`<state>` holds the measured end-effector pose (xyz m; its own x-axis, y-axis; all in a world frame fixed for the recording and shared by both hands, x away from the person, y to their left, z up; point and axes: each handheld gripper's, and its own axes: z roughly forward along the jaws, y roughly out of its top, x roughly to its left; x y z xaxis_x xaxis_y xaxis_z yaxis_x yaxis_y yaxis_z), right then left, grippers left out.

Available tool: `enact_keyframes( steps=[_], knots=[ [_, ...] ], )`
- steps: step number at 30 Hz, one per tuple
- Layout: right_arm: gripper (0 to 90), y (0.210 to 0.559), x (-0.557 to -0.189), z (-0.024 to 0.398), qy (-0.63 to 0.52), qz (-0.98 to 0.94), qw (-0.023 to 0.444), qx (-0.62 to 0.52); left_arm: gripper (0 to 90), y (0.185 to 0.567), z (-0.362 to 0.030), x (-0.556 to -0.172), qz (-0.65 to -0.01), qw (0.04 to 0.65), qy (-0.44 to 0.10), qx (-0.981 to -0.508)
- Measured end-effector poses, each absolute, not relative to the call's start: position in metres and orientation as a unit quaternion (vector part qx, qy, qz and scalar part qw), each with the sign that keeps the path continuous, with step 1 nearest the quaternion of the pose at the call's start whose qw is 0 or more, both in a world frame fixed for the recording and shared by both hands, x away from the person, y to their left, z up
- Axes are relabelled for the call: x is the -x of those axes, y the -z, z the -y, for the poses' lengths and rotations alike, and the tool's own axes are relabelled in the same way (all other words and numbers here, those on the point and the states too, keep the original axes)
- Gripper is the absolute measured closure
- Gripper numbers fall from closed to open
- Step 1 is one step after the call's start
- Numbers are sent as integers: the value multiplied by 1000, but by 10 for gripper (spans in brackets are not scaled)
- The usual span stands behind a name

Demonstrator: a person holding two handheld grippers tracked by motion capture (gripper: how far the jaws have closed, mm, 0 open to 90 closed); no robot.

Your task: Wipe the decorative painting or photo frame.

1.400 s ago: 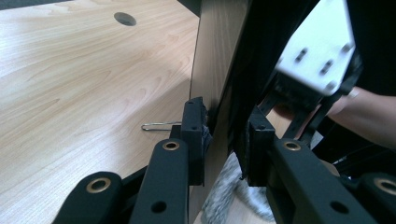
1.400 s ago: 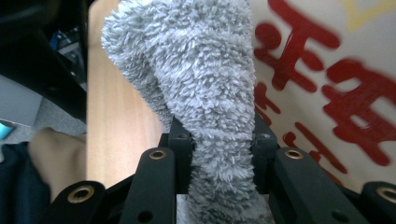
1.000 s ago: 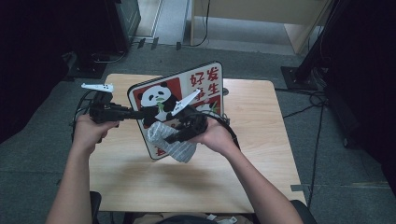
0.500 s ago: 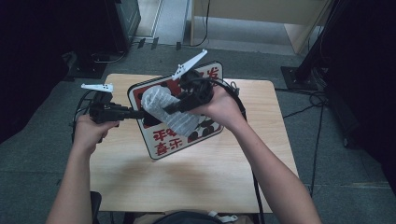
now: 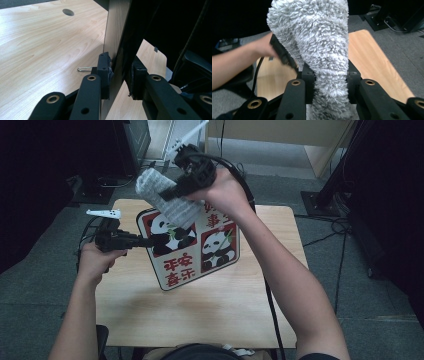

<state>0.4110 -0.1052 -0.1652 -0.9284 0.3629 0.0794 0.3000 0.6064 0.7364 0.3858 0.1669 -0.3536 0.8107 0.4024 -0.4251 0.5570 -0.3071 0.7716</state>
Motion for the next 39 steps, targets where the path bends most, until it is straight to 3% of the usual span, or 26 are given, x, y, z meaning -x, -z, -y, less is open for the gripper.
enact_keyframes(
  steps=[6,13,39],
  knots=[
    [699,161,-429,74,-373,-906,47,-194,753,353,-167,-386,-297,508,74,-805],
    [696,186,-440,46,-351,-917,42,-188,755,354,-169,-386,-298,508,69,-805],
    [629,219,-452,54,-372,-896,-12,-242,759,355,-170,-386,-301,510,70,-802]
  ],
)
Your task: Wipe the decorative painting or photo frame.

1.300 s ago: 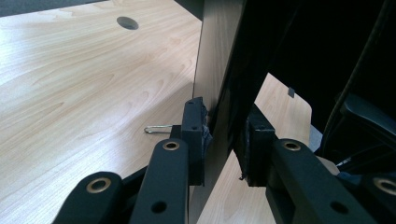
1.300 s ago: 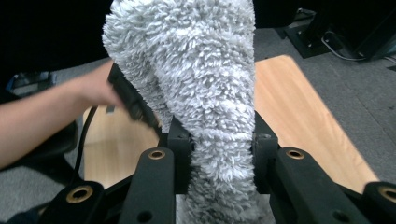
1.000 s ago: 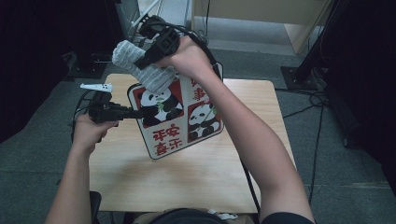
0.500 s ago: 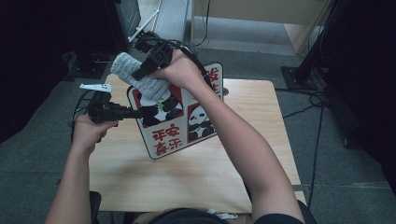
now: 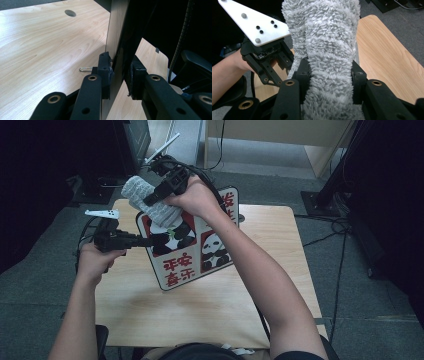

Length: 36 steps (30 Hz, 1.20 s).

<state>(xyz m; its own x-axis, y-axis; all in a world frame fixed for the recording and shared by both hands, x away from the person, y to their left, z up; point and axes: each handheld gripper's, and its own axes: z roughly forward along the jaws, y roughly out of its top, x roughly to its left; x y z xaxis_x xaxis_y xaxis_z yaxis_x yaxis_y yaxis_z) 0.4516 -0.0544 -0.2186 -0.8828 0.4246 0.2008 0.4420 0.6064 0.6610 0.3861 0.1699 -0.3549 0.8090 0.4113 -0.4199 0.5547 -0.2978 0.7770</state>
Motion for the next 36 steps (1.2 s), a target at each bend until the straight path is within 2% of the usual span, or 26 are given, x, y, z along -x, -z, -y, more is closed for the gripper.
enact_keyframes(
  steps=[36],
  knots=[
    [589,223,-460,106,394,877,-2,276,762,355,-170,-384,-305,511,68,-801]
  ],
)
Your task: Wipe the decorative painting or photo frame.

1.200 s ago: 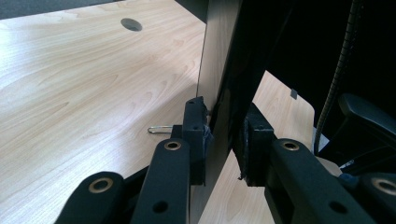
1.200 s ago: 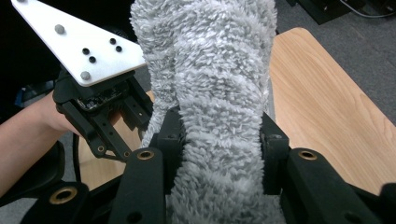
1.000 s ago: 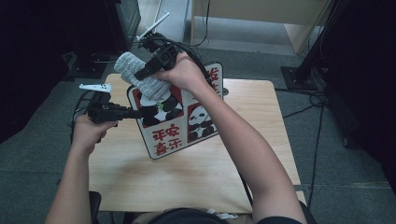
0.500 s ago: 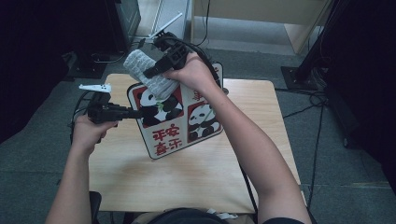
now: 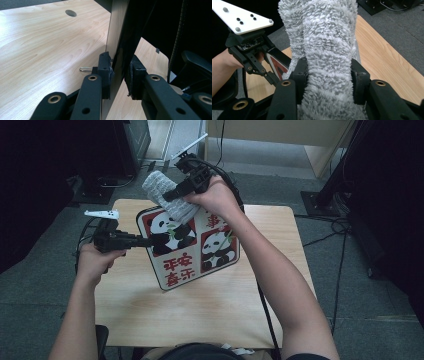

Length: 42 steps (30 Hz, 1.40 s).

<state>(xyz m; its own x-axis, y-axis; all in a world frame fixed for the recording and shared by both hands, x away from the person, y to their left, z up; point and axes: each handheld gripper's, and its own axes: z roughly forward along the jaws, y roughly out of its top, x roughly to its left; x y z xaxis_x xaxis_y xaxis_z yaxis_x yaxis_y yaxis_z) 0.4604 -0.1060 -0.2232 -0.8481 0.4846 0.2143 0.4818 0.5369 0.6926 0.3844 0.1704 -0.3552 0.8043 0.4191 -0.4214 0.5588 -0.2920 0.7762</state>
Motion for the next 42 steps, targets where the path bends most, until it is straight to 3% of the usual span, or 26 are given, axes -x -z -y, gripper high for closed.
enact_keyframes(
  steps=[42],
  knots=[
    [526,228,-471,156,-408,-855,6,-320,766,355,-173,-384,-309,505,67,-803]
  ],
)
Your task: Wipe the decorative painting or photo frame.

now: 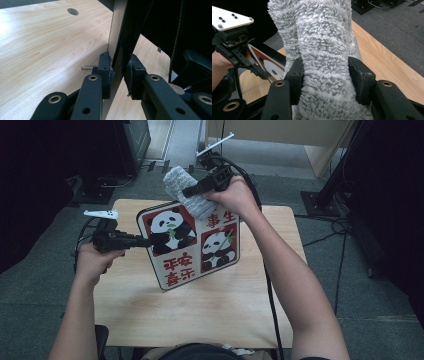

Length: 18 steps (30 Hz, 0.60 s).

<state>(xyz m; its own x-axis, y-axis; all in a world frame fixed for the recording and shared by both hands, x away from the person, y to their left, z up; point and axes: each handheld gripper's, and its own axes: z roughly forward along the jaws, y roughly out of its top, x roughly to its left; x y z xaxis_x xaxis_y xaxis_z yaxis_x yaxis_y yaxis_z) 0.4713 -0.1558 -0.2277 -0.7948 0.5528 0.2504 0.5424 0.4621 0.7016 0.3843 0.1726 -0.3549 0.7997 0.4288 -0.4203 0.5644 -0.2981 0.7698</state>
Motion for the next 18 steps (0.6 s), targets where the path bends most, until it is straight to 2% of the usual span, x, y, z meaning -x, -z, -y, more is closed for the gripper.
enact_keyframes(
  steps=[18],
  knots=[
    [517,228,-474,175,-410,-849,15,-334,765,356,-174,-385,-310,505,66,-803]
  ],
)
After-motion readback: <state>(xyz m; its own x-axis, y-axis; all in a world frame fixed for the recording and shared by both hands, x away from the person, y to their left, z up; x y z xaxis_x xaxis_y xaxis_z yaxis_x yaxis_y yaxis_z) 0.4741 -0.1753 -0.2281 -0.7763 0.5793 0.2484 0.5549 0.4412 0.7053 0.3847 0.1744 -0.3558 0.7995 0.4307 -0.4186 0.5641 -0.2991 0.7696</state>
